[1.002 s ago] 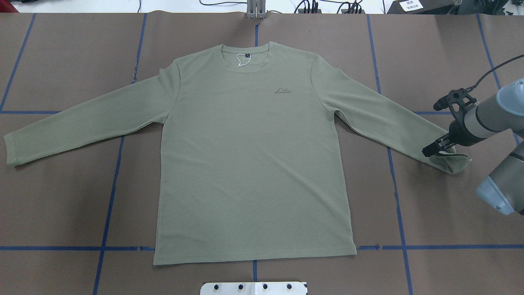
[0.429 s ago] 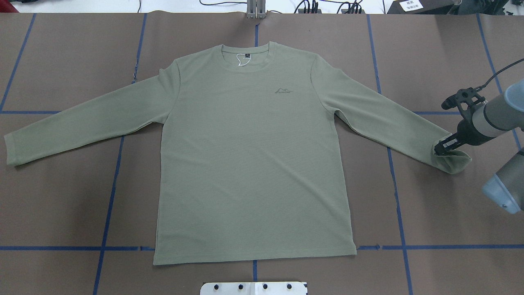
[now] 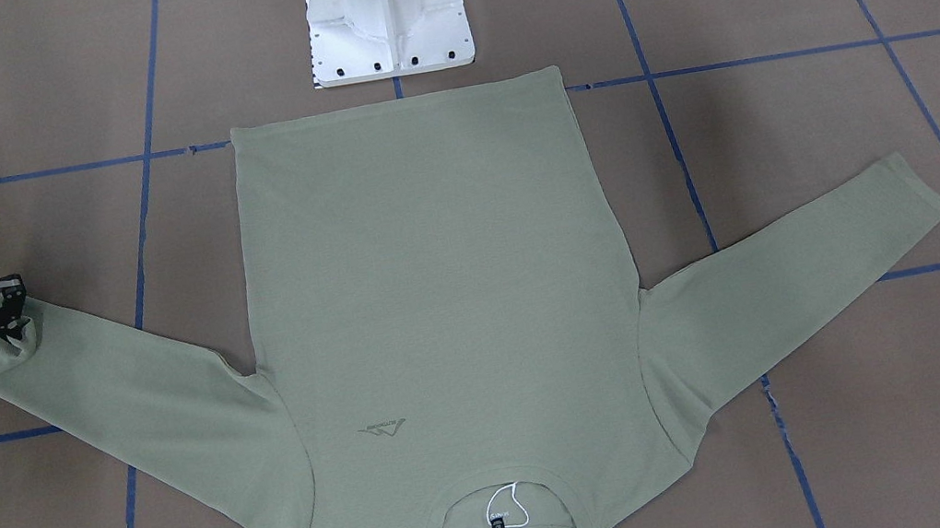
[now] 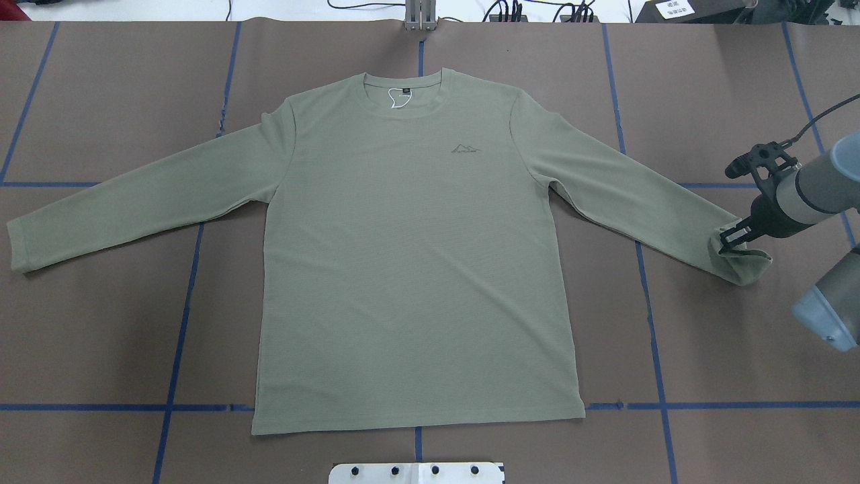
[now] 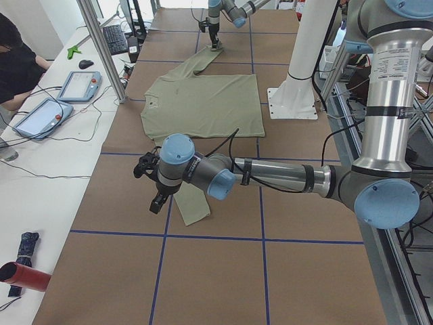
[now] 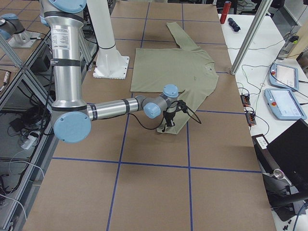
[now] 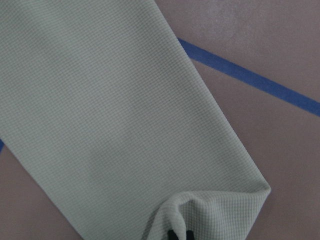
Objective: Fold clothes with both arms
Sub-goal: 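Lower the right gripper to the sleeve cuff nearest it and grasp it, then carry the grasped sleeve with the right gripper across the shirt body toward the collar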
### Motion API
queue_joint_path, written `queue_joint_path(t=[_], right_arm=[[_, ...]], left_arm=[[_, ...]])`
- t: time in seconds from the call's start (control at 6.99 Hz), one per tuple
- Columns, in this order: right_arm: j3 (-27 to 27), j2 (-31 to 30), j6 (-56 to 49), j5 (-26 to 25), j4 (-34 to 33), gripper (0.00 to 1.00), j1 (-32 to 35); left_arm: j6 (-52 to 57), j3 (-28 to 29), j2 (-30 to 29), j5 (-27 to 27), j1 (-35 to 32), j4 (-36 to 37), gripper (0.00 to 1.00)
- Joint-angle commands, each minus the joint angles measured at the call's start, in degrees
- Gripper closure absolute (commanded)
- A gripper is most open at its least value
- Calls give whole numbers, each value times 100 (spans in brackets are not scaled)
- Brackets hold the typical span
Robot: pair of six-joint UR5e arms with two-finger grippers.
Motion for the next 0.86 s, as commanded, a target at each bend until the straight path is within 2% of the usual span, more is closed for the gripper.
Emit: queue_joint_path(t=[0.0, 0.14, 0.29, 0.43, 0.57, 0.72], right_arm=[[439, 1, 82, 173, -206, 100, 31], [641, 167, 256, 575, -373, 100, 249], [713, 517, 911, 709, -375, 100, 295], [705, 973, 1500, 711, -392, 100, 295], [635, 1621, 2576, 693, -401, 100, 217], [469, 2289, 3196, 667, -419, 100, 138]], left_arm=[[-9, -2, 0, 0, 0, -44, 0], [-9, -11, 0, 0, -9, -53, 0], [-9, -11, 0, -52, -9, -53, 0], [0, -11, 0, -288, -9, -53, 0], [0, -11, 9, -473, -9, -53, 0], [0, 6, 9, -518, -9, -53, 0]])
